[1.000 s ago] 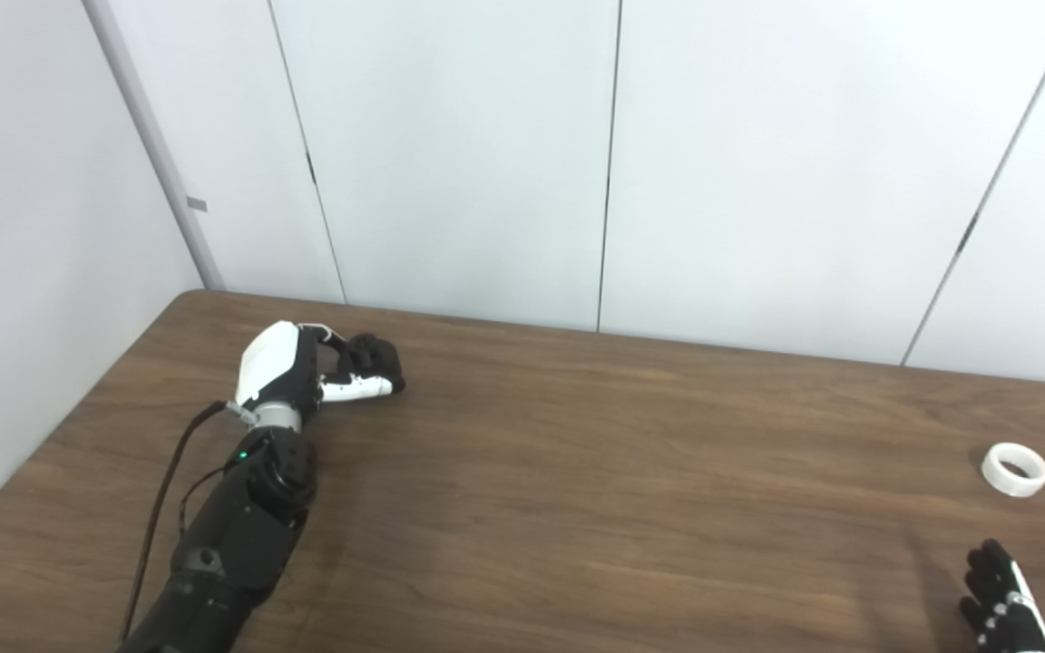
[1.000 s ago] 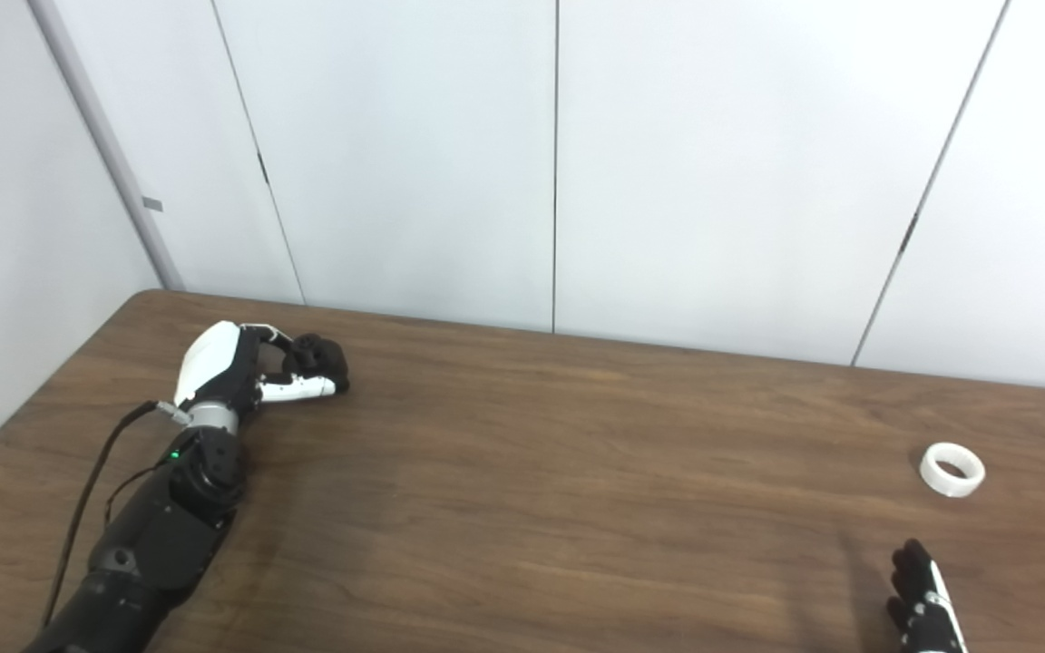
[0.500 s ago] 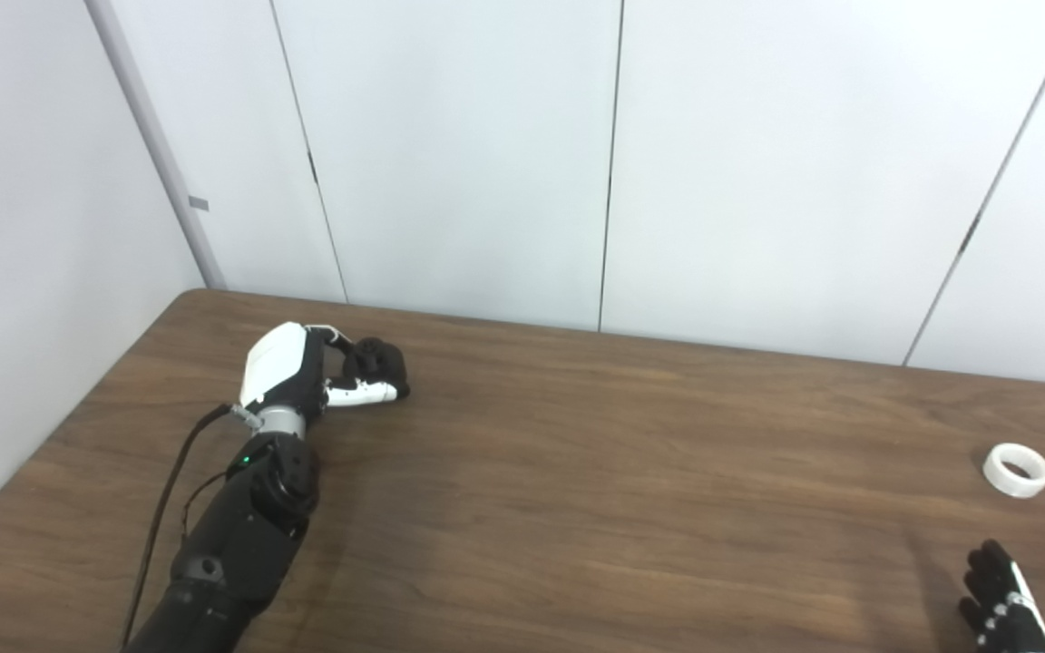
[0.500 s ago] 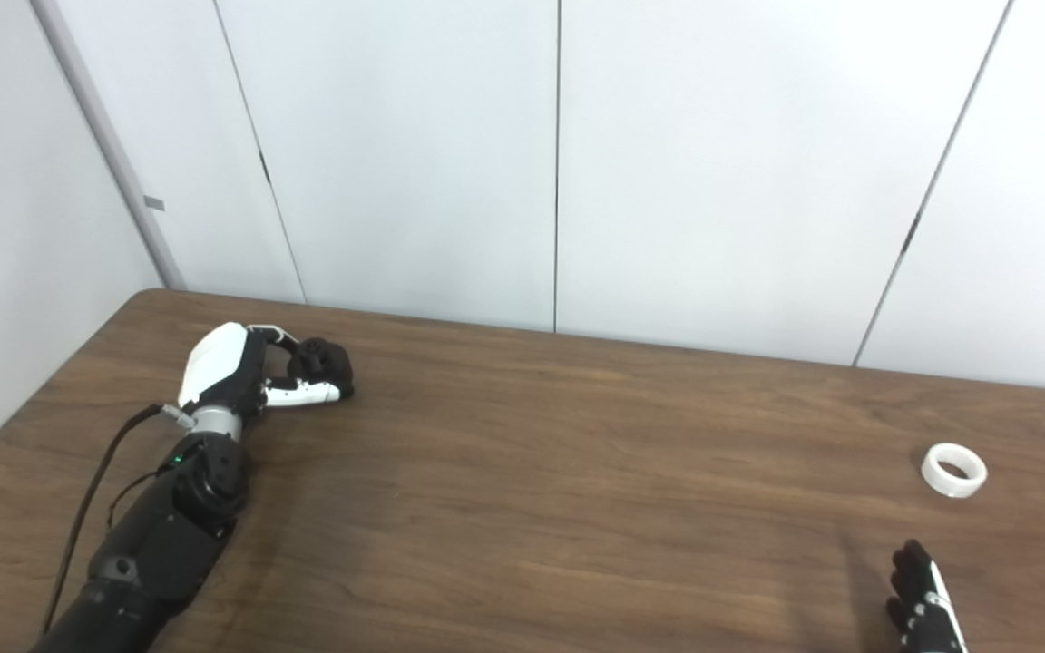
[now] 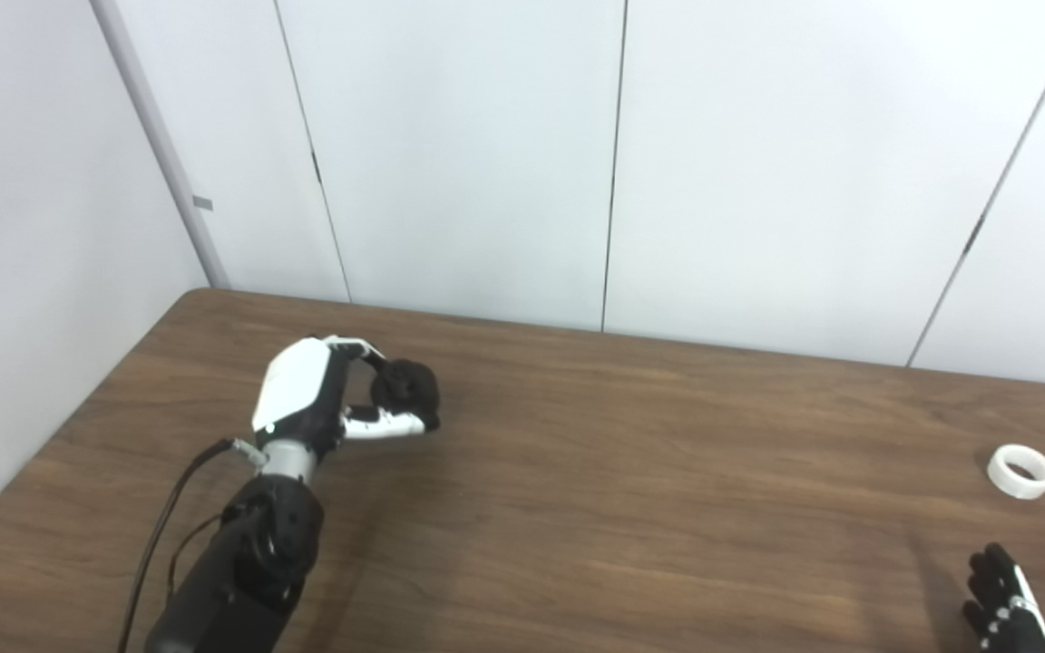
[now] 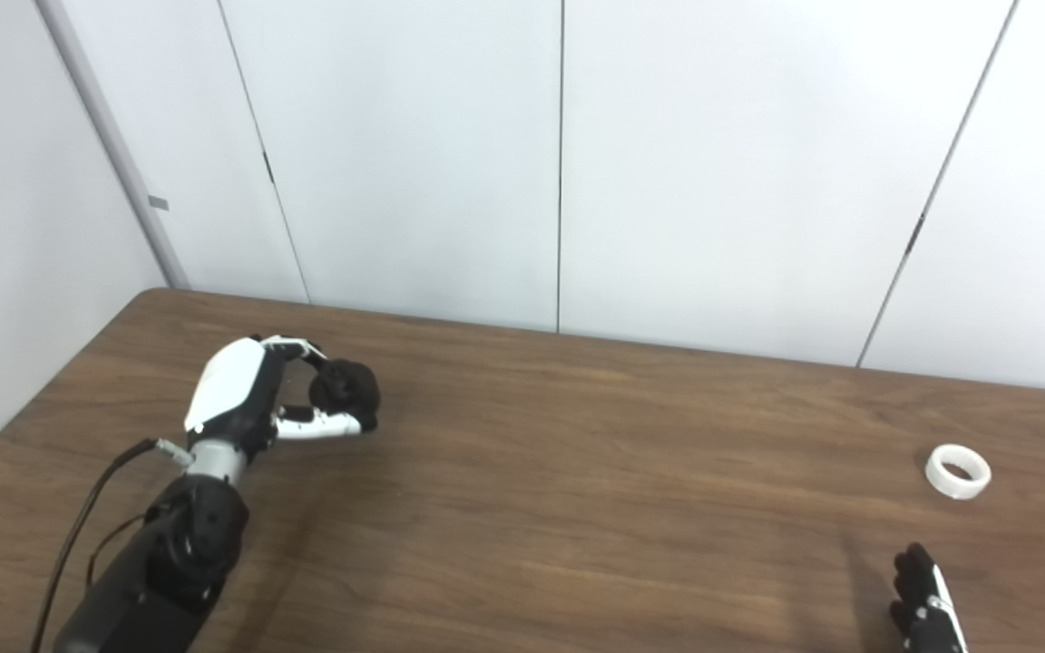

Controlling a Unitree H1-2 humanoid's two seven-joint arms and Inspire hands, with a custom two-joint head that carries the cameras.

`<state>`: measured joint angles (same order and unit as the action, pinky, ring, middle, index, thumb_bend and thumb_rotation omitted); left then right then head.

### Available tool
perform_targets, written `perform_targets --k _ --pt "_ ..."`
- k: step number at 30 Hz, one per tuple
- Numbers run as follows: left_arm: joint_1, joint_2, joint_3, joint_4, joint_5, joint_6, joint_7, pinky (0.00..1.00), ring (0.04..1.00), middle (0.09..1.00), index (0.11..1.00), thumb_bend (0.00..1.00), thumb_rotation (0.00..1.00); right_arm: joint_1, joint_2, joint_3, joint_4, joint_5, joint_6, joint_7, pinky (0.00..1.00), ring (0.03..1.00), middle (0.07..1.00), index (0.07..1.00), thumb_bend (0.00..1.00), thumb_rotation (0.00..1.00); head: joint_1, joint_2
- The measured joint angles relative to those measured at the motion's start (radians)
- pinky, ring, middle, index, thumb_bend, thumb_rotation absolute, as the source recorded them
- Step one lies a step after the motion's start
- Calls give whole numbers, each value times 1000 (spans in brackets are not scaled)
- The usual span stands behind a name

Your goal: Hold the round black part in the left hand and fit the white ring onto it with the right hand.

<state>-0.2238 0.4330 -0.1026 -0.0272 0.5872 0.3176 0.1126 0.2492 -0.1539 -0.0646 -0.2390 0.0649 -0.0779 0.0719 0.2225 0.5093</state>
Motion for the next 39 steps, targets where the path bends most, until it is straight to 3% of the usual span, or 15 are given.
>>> perform_targets --k 7,11,17,24,39 --pt "80 -35 -32 -199 58 37 -86 1000 903 792 484 524 53 2 5 12 -7 -8 5 -20 1000 999 959 992 497 1000 -55 25" --pt "117 -61 -62 -263 98 32 -109 1000 900 789 484 523 56 3 8 24 -21 -13 28 -39 1000 993 946 976 544 1000 -75 38" --pt "189 -99 -110 -340 166 7 -130 1000 905 794 484 522 58 5 11 42 -34 -35 37 -61 1000 949 921 948 539 1000 -143 78" --pt "253 -155 -174 -368 226 -74 -131 1000 897 790 484 521 57 7 14 73 -46 -66 43 -82 1000 943 911 944 546 976 -170 106" --pt "341 -250 -220 -317 257 -194 -117 1000 890 787 485 520 54 5 20 131 -144 -132 128 -104 1000 955 922 954 512 1000 -255 215"
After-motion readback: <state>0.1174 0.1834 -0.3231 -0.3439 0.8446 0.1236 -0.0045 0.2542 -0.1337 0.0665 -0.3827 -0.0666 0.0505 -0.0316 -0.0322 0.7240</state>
